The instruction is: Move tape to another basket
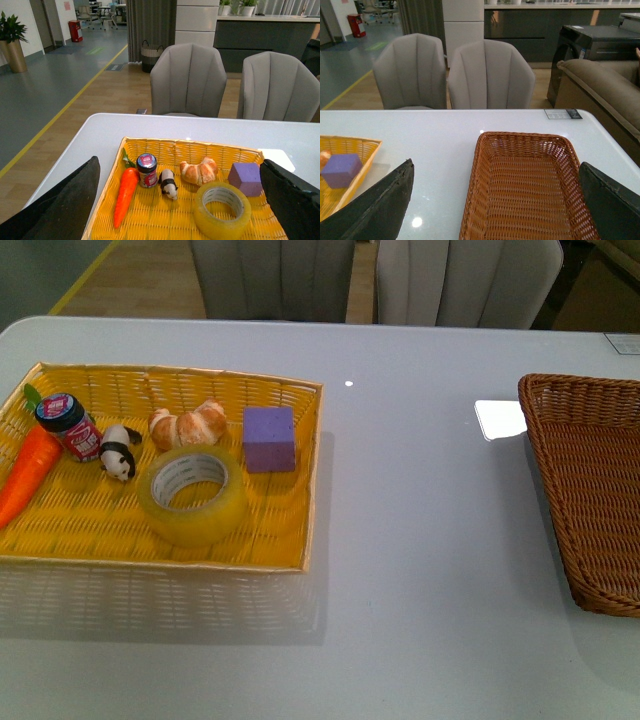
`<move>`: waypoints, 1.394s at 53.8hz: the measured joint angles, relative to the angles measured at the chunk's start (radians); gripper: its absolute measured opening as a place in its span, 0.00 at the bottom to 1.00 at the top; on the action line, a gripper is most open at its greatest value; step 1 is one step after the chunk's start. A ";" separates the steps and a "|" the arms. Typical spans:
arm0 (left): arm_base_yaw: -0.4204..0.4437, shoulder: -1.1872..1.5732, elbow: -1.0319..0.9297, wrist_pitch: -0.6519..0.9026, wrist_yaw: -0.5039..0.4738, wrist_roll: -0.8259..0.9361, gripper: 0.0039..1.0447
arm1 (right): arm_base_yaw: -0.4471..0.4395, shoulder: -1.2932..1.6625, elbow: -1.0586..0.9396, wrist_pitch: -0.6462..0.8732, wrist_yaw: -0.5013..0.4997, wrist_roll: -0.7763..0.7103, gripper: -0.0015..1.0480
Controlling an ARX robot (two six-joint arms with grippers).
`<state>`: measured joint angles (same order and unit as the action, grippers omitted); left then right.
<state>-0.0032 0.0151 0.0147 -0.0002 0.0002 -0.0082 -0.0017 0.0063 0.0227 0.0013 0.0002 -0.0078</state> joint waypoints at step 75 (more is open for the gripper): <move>0.000 0.000 0.000 0.000 0.000 0.000 0.92 | -0.438 2.273 1.108 0.249 -0.087 -0.336 0.89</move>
<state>-0.0032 0.0151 0.0147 -0.0002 0.0002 -0.0078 -0.4397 2.2791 1.1309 0.2508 -0.0864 -0.3435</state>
